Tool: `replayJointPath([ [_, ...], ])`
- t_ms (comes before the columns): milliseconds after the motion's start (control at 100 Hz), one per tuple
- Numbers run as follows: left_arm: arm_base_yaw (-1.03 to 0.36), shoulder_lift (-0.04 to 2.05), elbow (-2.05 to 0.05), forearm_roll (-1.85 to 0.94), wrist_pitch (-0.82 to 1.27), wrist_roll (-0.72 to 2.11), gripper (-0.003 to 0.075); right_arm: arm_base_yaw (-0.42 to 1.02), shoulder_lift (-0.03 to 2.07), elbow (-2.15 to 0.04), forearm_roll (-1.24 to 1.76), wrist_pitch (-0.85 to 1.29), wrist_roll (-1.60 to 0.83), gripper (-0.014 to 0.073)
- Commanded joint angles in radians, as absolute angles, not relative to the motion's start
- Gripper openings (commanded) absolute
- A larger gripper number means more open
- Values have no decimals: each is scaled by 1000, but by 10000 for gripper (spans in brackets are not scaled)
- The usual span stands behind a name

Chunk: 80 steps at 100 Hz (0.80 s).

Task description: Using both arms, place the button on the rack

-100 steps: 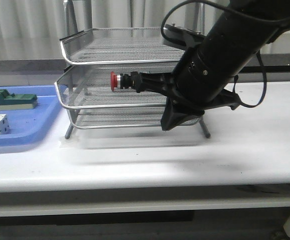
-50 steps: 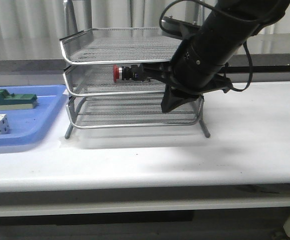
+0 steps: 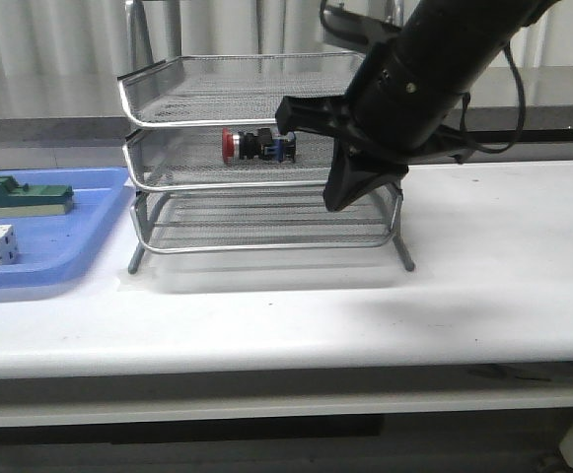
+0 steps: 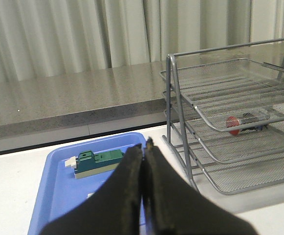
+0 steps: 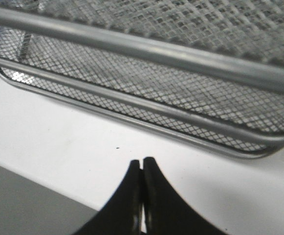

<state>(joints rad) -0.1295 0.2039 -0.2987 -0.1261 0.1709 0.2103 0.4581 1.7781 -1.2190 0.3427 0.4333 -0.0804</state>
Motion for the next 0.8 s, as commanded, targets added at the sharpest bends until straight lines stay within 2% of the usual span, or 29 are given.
replayJointPath([
  [0, -128, 212, -325, -136, 84, 201, -21, 455, 1671, -1200, 312, 406, -86, -67],
  [790, -128, 212, -325, -136, 84, 201, -21, 221, 890, -655, 201, 335, -86, -63],
])
